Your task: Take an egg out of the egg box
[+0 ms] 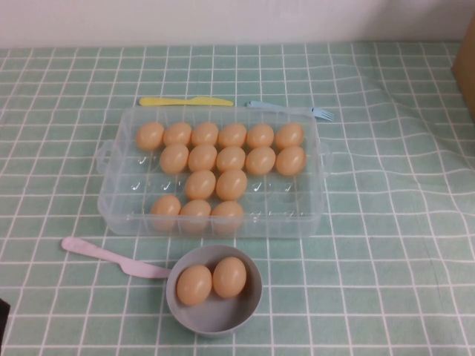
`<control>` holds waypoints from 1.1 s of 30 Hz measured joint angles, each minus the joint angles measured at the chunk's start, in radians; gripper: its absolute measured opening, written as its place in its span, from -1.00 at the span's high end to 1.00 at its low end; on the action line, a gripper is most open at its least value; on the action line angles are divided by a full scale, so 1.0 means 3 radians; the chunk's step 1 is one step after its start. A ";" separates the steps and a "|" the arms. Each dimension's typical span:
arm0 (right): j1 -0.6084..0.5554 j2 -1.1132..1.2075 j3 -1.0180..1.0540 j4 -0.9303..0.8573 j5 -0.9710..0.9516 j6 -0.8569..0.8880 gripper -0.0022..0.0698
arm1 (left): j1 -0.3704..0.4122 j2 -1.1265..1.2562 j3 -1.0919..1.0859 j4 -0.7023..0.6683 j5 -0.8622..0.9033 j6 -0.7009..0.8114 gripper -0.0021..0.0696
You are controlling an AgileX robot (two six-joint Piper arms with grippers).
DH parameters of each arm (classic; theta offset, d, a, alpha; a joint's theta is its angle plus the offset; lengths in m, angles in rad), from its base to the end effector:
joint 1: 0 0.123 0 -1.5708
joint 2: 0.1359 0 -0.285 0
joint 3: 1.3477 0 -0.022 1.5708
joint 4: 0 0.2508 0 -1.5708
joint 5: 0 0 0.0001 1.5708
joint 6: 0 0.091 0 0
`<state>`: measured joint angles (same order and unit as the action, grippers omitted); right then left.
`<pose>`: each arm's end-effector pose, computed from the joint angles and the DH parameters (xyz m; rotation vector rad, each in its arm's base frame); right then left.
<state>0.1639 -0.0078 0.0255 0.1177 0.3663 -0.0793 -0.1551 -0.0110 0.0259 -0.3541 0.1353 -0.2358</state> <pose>0.0516 0.0124 0.1723 -0.1535 1.8623 0.1737 0.0552 -0.0130 0.1935 -0.3196 1.6290 -0.6059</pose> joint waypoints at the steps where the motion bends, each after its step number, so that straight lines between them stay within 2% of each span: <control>1: 0.0000 0.0000 0.0000 0.0000 0.0000 0.0000 0.99 | 0.0000 0.0000 0.0000 -0.0039 0.0000 -0.0022 0.96; 6: 0.0000 0.0000 0.0000 0.0000 0.0000 0.0000 0.99 | 0.0000 0.0135 -0.0433 -0.0006 0.0346 -0.0096 0.96; 14: 0.0000 0.0000 0.0000 0.0000 0.0000 0.0000 0.99 | 0.0000 0.1385 -0.1760 0.0724 0.1695 -0.0040 0.96; 21: 0.0000 0.0000 0.0000 0.0000 0.0000 0.0000 0.99 | 0.0000 0.2598 -0.2713 0.0814 0.2401 0.0786 0.96; 27: 0.0000 0.0000 0.0000 0.0000 0.0000 0.0000 0.99 | 0.0000 0.3653 -0.3356 0.0809 0.2525 0.1485 0.96; 33: 0.0000 0.0000 0.0000 0.0000 0.0000 0.0000 0.99 | -0.0039 0.4556 -0.3988 0.0566 0.2695 0.1972 0.96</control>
<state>0.1639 -0.0078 0.0255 0.1177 0.3663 -0.0793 -0.1669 1.3559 -1.1705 -0.1843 0.9439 0.3560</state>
